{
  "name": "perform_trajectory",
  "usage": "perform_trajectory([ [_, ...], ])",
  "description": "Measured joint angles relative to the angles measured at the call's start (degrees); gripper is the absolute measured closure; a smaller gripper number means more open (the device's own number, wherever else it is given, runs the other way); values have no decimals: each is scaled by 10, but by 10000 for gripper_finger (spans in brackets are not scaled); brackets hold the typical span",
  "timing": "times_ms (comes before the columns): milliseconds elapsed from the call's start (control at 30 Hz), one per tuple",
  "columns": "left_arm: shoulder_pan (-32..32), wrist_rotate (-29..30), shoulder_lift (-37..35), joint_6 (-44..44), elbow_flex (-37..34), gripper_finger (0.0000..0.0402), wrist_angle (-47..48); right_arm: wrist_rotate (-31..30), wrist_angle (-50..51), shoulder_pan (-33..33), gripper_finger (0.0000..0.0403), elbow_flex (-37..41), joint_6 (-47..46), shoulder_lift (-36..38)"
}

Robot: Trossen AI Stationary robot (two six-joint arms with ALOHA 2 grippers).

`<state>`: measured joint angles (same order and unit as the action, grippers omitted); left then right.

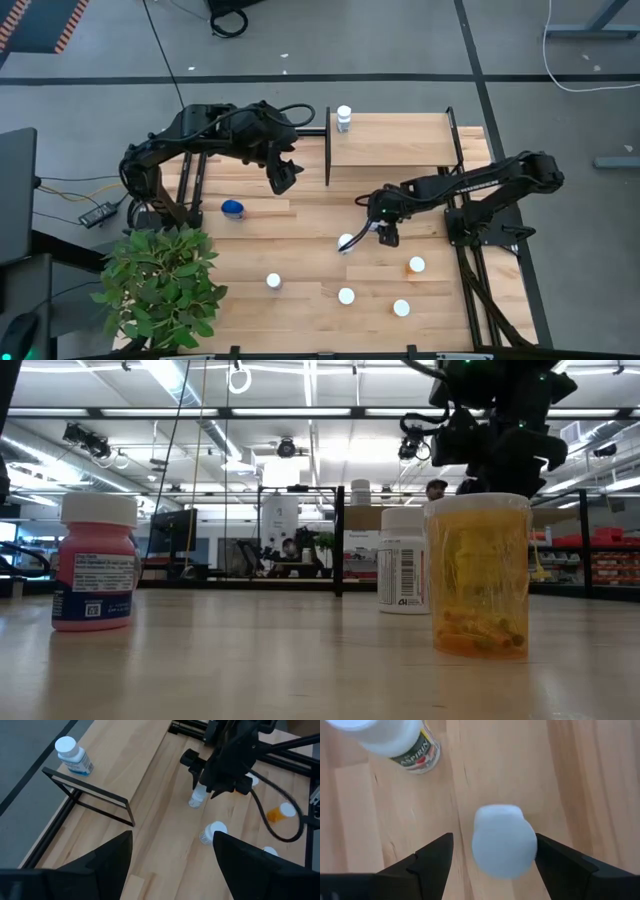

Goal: Pick and place medicine bottles onto shelf by color
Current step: Put the white blue medicine bottle on the shelf

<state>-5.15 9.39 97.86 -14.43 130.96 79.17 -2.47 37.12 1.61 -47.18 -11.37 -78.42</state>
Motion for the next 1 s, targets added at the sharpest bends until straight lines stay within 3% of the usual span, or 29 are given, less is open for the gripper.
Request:
perform_trajectory([
  [267,0,0,0,0,0,120,2,-3,-6,0,134,0,-11,-5],
  [700,0,0,0,1,0,120,2,-5,3,0,219,-8,-17,-4],
  [867,0,0,0,4,0,120,2,-5,34,0,210,-62,-20,-4],
  [1000,0,0,0,20,0,120,4,-5,113,-6,211,-158,-19,-4],
])
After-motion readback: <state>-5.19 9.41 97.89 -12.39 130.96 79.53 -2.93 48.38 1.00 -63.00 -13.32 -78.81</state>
